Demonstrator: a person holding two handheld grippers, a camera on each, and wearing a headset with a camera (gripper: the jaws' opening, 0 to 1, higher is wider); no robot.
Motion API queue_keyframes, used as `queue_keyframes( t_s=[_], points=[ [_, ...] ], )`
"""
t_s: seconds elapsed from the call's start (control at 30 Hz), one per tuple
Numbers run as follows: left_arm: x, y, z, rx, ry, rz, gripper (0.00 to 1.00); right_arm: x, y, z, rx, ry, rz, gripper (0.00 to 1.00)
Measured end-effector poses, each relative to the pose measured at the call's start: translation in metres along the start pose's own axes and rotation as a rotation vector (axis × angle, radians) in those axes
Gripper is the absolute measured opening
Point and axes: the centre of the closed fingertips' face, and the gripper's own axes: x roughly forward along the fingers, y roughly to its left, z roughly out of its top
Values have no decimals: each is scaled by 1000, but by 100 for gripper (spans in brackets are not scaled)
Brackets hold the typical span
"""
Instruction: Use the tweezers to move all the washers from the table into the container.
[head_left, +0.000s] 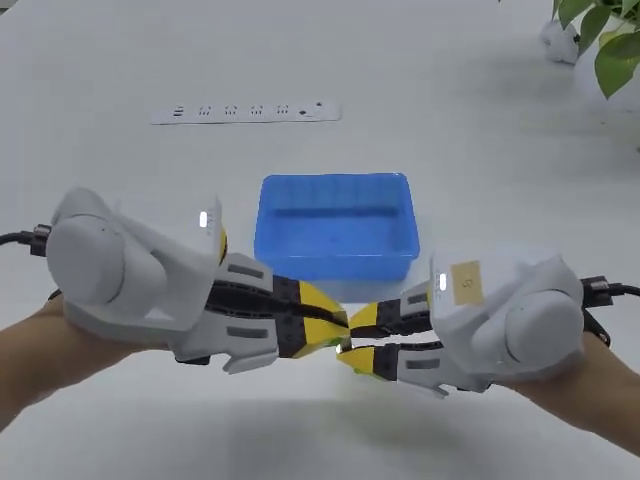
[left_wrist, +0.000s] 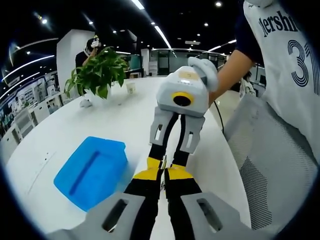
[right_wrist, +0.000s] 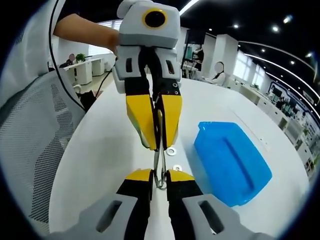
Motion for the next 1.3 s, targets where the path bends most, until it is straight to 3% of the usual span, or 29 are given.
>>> queue_keyframes(
  t_s=[0.27,0.43,0.63,0.73,0.87,1.3],
  points=[
    [1,0,0,-8,17,-5,7,-1,1,5,-5,-12,25,11],
    [1,4,0,-25,18,1,7,-1,-1,5,45,-18,34,10],
    [1,4,0,-40,17,-1,7,0,0,4,24,-17,42,10],
    [1,4,0,-77,13,1,7,0,0,4,35,-22,48,9],
    [0,3,0,-68,21,-3,7,0,1,6,21,-19,50,9],
    [-25,4,25,-38,-15,19,7,-14,-2,37,4,-70,47,9]
  ],
)
